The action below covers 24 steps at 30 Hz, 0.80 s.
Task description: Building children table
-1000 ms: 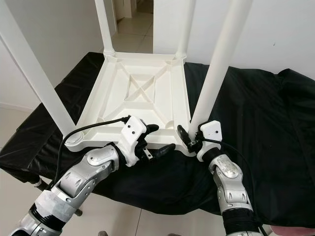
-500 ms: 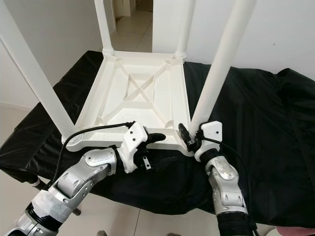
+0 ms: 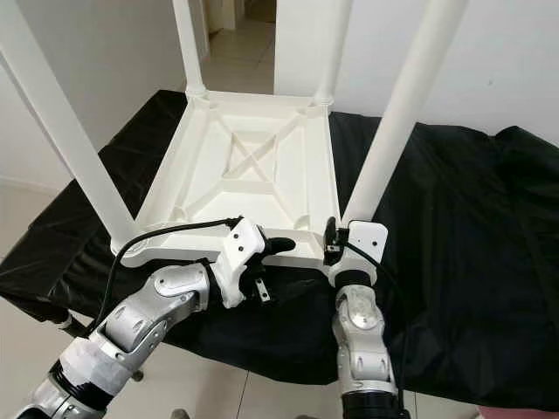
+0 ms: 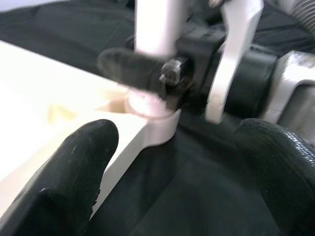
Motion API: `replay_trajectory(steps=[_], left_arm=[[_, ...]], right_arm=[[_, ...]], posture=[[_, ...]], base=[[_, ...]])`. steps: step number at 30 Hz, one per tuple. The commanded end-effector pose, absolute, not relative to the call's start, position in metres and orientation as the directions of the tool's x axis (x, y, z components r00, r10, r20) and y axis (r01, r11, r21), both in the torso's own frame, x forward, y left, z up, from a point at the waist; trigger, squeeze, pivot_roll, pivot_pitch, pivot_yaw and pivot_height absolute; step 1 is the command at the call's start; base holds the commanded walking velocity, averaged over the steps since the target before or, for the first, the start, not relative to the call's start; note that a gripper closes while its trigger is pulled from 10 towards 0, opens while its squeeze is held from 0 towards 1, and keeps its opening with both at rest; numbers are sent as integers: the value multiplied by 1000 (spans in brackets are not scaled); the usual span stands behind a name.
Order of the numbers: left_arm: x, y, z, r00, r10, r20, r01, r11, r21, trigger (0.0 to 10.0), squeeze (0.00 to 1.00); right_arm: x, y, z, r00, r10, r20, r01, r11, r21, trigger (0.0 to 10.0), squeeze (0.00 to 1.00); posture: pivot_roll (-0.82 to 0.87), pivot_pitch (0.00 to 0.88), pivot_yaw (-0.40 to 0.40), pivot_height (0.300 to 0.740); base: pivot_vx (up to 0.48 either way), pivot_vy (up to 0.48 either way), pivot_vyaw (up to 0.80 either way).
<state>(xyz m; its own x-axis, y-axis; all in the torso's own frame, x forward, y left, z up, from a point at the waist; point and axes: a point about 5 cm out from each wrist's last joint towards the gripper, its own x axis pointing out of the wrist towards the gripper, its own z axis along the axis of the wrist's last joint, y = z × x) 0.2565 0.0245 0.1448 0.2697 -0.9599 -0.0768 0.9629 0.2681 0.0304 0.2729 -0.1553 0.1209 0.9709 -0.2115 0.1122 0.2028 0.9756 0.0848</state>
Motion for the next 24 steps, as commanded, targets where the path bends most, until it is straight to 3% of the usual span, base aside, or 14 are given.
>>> replay_trajectory(steps=[1, 9, 10, 11, 23, 24], left_arm=[[258, 25, 147, 235, -968, -83, 972, 232, 43, 10000, 0], [261, 26, 150, 245, -967, -74, 969, 242, 47, 10000, 0], [261, 26, 150, 245, -967, -73, 969, 242, 47, 10000, 0], [260, 27, 149, 243, -967, -74, 970, 240, 47, 10000, 0], [257, 28, 150, 235, -970, -65, 972, 232, 47, 10000, 0], [257, 29, 150, 232, -971, -65, 972, 229, 48, 10000, 0]], right_arm=[[268, -150, 111, 966, -253, 46, 243, 958, 155, 10000, 0], [269, -145, 120, 972, -211, 101, 197, 972, 131, 10000, 0], [268, -145, 122, 970, -217, 109, 203, 971, 122, 10000, 667], [268, -144, 123, 969, -218, 117, 203, 970, 131, 10000, 1000], [259, -160, 130, 969, -153, 193, 139, 987, 82, 10000, 1000], [258, -165, 130, 974, -113, 196, 100, 992, 74, 10000, 129]], posture=[[-91, 0, -19, 740], [-88, 0, -24, 740], [-88, 0, -26, 740], [-88, 0, -26, 740], [-91, 0, -29, 740], [-92, 0, -28, 740]], base=[[0, 0, 0], [0, 0, 0], [0, 0, 0], [0, 0, 0], [0, 0, 0], [0, 0, 0]])
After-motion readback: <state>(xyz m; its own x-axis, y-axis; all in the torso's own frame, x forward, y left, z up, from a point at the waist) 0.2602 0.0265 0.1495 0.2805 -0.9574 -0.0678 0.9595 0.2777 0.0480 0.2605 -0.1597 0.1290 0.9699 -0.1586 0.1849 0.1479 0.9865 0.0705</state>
